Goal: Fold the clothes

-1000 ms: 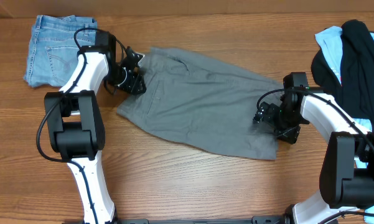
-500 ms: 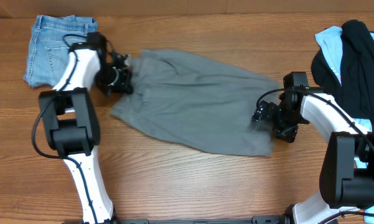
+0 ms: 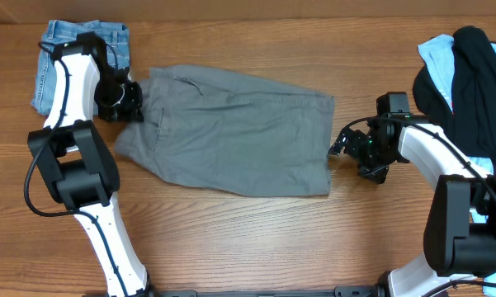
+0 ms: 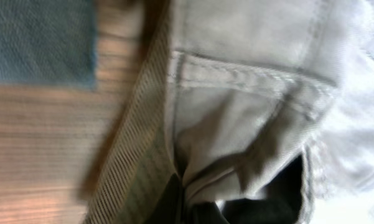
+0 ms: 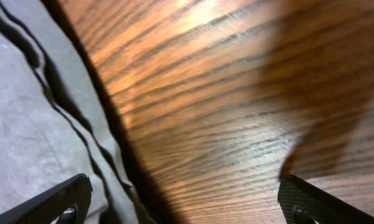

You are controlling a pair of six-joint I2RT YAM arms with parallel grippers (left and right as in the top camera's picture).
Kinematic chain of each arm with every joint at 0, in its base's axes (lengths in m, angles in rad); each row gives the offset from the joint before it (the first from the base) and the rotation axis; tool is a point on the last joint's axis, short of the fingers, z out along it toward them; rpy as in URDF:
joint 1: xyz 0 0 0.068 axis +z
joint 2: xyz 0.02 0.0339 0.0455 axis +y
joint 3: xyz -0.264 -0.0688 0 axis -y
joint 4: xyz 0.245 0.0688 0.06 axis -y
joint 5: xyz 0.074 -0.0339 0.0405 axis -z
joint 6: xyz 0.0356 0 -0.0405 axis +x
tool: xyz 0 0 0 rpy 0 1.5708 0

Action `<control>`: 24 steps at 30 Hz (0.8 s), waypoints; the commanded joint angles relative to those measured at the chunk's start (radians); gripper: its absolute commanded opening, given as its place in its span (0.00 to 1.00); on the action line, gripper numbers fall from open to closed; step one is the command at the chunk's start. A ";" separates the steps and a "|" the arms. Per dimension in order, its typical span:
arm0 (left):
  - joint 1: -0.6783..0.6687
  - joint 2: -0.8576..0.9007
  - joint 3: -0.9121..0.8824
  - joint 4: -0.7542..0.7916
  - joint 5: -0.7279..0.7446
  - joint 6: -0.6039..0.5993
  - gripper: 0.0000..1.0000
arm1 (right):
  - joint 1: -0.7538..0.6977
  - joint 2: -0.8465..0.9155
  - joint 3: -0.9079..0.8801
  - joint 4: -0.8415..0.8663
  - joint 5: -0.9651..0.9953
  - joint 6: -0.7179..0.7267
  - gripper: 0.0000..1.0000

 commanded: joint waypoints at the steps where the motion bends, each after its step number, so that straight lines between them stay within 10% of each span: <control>1: -0.066 -0.133 0.106 -0.069 -0.017 -0.041 0.04 | 0.033 0.002 -0.005 0.032 -0.018 0.000 1.00; 24: -0.653 -0.311 0.165 -0.077 -0.051 -0.078 0.04 | 0.063 0.045 -0.005 0.090 -0.016 0.026 1.00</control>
